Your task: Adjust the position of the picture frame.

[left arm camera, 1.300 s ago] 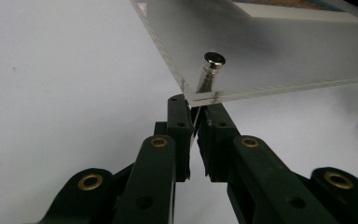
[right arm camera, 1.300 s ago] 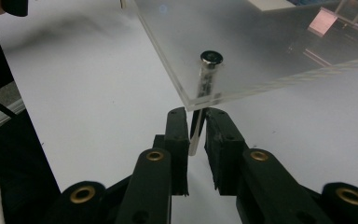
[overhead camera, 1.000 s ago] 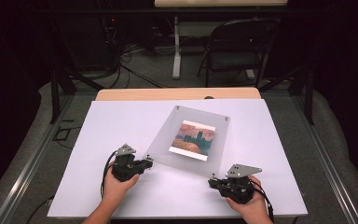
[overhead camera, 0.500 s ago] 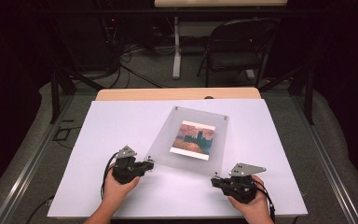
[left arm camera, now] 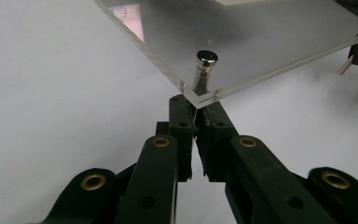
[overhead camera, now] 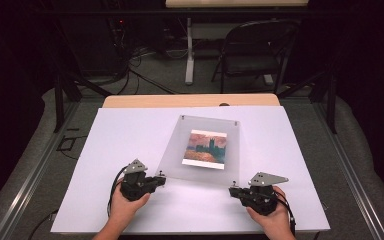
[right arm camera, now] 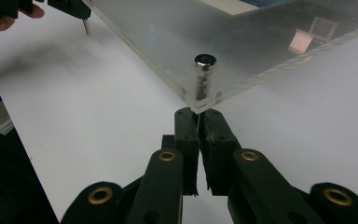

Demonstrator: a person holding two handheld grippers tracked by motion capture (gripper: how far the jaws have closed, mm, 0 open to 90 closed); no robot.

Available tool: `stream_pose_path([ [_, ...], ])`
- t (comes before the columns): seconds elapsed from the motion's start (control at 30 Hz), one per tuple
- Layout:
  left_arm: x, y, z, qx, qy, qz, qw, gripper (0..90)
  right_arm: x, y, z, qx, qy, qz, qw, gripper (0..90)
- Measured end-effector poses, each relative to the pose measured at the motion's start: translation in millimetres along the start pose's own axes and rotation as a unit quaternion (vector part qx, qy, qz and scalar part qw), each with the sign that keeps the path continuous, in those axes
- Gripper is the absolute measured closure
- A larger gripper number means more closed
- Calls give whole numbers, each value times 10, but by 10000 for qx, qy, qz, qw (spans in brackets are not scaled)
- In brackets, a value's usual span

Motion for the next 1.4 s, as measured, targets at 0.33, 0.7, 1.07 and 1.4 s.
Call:
stream_pose_path([
  [0.33, -39, -56, -55, 6, -9, -5, 10000, 848, -66, 37, 38, -25, -74, 37, 10000, 861],
  [0.7, -133, -106, -89, 40, -112, 1, 9999, 850, -174, 75, 57, -38, -172, 84, 9998, 861],
  [1.07, -140, -60, -92, -5, -73, -118, 9999, 845, -223, 113, 61, -58, -228, 124, 9996, 860],
  [1.4, -116, 31, -72, -73, 126, -235, 9996, 845, -290, 190, 92, 2, -322, 163, 9993, 860],
])
Point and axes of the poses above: each handheld gripper's, and its own axes: z roughly forward along the jaws, y roughly out of its top, x roughly to its left, the point moved 9 cm from there along z, roughly forward along the jaws, and after that the axes turned 10 degrees about -z, right-handed, at the moved point
